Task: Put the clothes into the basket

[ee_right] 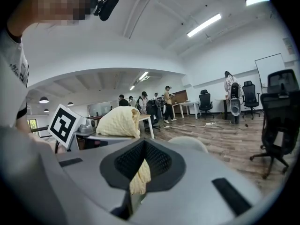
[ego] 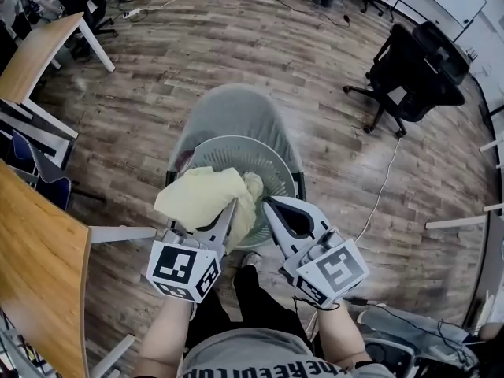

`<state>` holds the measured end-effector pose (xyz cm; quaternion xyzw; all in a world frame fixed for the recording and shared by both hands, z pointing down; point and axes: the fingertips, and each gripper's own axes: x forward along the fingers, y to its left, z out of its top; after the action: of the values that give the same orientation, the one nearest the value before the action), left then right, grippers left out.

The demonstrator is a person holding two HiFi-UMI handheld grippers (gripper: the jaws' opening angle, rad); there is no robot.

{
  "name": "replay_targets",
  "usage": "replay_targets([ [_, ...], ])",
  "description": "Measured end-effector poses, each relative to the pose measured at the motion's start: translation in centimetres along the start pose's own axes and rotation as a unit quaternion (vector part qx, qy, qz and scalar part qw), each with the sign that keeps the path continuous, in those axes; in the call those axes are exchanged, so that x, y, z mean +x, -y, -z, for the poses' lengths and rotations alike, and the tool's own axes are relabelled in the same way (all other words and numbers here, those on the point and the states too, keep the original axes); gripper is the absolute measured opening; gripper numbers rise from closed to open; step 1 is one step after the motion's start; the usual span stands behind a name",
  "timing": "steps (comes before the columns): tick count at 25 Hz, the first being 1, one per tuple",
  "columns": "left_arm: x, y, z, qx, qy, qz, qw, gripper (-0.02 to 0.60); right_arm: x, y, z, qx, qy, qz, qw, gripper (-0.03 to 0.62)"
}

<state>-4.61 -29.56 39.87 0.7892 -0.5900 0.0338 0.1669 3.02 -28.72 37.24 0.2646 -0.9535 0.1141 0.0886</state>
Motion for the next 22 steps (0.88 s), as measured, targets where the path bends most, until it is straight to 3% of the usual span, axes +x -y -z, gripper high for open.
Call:
replay_targets([
  [11, 3.4, -1.7, 5.7, -0.013, -0.055, -0.026, 0.9981, 0.186, 0.5, 2.2, 3.9, 0.034, -0.036, -0.009, 0.999, 0.009],
  [22, 5.9, -2.0, 9.9, -0.015, -0.121, -0.036, 0.9918, 0.237, 0.9, 3.9, 5.7, 0.052, -0.059, -0.019, 0.997, 0.009],
])
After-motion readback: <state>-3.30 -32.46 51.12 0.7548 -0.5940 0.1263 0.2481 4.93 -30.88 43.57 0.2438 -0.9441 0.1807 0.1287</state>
